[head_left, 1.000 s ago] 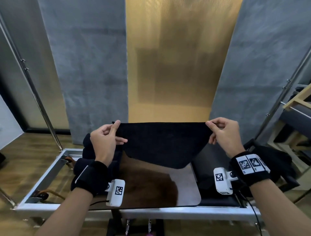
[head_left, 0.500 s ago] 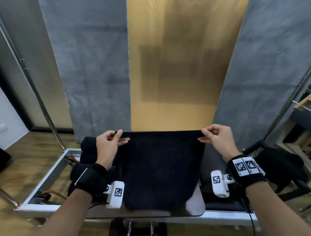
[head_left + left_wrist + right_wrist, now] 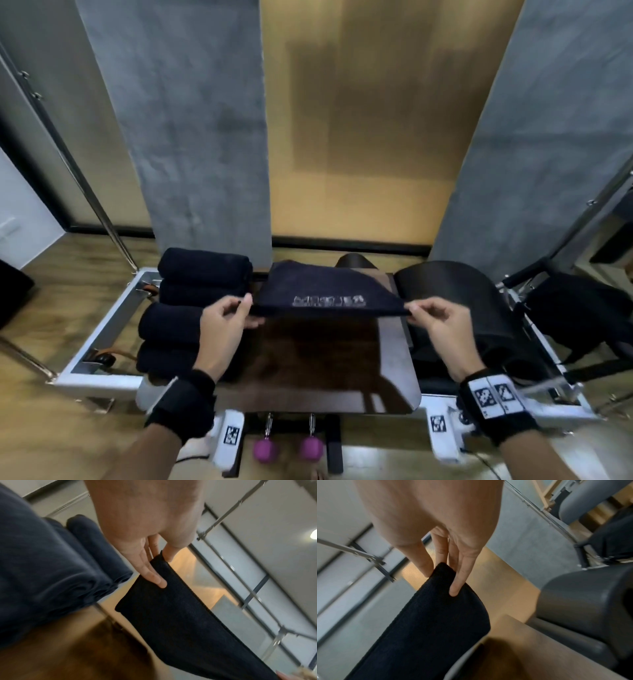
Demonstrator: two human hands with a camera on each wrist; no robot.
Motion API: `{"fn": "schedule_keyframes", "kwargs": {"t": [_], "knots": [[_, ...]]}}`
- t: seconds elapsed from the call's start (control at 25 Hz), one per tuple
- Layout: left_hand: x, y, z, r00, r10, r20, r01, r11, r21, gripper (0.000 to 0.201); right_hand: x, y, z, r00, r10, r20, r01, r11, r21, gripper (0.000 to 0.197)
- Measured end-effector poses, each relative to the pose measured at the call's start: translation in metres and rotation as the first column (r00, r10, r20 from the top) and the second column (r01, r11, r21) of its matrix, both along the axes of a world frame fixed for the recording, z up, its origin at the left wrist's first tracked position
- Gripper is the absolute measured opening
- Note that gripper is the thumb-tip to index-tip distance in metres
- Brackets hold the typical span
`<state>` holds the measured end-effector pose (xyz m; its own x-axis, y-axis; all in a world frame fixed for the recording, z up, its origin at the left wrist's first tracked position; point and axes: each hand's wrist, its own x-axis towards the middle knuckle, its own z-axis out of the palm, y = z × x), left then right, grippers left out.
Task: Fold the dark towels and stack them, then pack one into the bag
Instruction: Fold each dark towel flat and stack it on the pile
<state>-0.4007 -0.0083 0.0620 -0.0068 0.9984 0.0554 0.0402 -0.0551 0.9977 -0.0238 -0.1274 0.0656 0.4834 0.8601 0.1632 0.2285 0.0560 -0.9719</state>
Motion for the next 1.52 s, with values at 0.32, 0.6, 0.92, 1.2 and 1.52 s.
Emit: {"fn": "schedule_keyframes", "kwargs": {"t": [0.32, 0.6, 0.92, 1.2, 1.52], "knots": [[0.004, -0.036, -0.08, 0.523, -0.259, -0.812, 0.004, 0.954, -0.301, 0.049, -0.029, -0.046, -0.079, 0.986, 0.128, 0.11, -0.046, 0.83, -0.556, 0.033], [0.073, 0.039, -0.08, 0.623, -0.319, -0.714, 0.299, 0.941, -0.159, 0.023, -0.001, 0.062, -0.064, 0.983, 0.04, 0.178, 0.048, 0.885, -0.462, 0.018], [0.124, 0.113, -0.092, 0.257, -0.588, -0.767, 0.435, 0.779, -0.451, 0.098, 0.012, 0.162, -0.086, 0.904, 0.28, 0.324, -0.006, 0.765, -0.645, 0.017], [0.133, 0.123, -0.092, 0.014, -0.687, -0.727, 0.285, 0.699, -0.656, 0.123, 0.056, 0.166, -0.109, 0.95, -0.142, 0.277, 0.272, 0.811, -0.518, 0.009], [0.133, 0.121, -0.089, 0.017, -0.698, -0.716, 0.289, 0.689, -0.665, 0.122, 0.048, 0.196, -0.114, 0.924, 0.147, 0.352, 0.049, 0.869, -0.492, 0.01]]}}
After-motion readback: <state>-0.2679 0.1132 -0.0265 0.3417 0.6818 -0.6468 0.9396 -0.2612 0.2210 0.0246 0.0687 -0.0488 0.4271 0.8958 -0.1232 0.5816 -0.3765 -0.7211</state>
